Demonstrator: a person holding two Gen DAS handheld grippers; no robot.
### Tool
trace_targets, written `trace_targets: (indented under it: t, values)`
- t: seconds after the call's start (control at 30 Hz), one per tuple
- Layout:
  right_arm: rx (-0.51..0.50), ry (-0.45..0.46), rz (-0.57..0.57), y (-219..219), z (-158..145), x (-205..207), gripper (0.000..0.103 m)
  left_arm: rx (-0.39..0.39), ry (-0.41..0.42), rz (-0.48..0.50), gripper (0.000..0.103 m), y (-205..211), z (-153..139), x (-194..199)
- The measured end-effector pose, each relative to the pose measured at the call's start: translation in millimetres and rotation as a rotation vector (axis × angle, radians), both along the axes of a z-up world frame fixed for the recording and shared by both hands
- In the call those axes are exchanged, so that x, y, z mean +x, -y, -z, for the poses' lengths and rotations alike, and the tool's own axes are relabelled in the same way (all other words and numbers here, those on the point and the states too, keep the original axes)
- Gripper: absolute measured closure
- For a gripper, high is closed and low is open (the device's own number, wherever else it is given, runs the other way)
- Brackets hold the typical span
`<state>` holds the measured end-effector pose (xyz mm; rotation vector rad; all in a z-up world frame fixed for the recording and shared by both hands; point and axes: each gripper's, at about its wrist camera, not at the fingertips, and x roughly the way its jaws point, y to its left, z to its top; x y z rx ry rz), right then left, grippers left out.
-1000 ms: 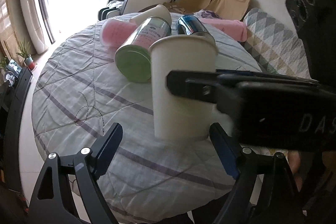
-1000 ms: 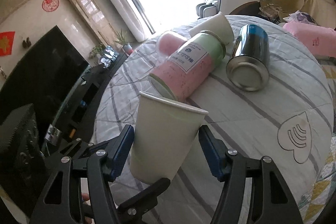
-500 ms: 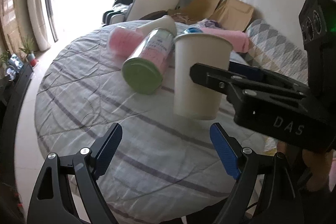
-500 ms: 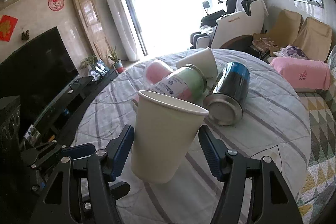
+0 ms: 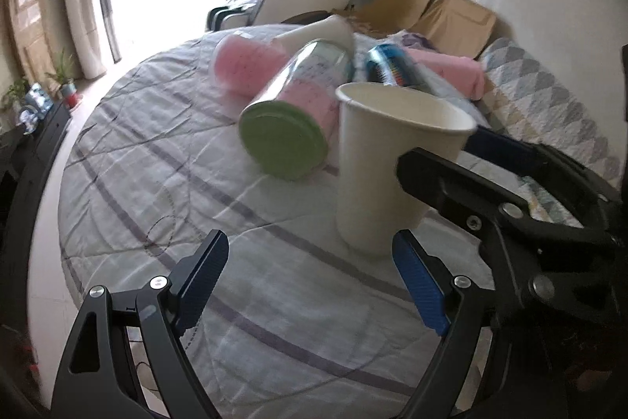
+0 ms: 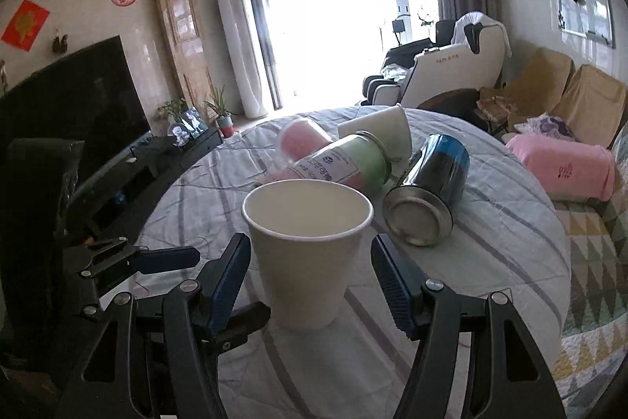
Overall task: Flip cup upright
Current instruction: 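Lower the upright white cup onto the table and open the left gripper, then move the right gripper toward the blue-and-black cup lying on its side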
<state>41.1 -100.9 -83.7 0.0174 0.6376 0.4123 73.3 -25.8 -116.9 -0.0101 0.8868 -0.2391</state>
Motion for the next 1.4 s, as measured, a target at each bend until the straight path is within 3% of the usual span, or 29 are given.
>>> trace_targets:
  t: [0.4, 0.5, 0.63, 1.0, 1.13, 1.4]
  values:
    - [-0.022, -0.053, -0.03, -7, 5, -14, 0.037, 0.016, -0.023, -0.008, 0.016, -12, 10, -10]
    - [-0.018, -0.048, -0.019, -6, -1, -19, 0.023, 0.016, -0.009, -0.009, 0.016, -13, 5, -15]
    - [-0.025, -0.045, -0.004, -3, -8, -24, 0.023, 0.02, 0.013, -0.015, 0.015, -14, -3, -21]
    - [-0.011, -0.023, 0.026, 4, -32, -47, 0.022, 0.075, 0.143, -0.045, 0.01, -15, -39, -53]
    - [-0.011, -0.01, 0.032, 10, -45, -59, 0.021, 0.098, 0.228, -0.065, 0.0, -12, -60, -68]
    - [-0.018, 0.011, 0.107, 30, -72, -66, 0.02, 0.134, 0.331, -0.127, 0.0, -14, -88, -84]
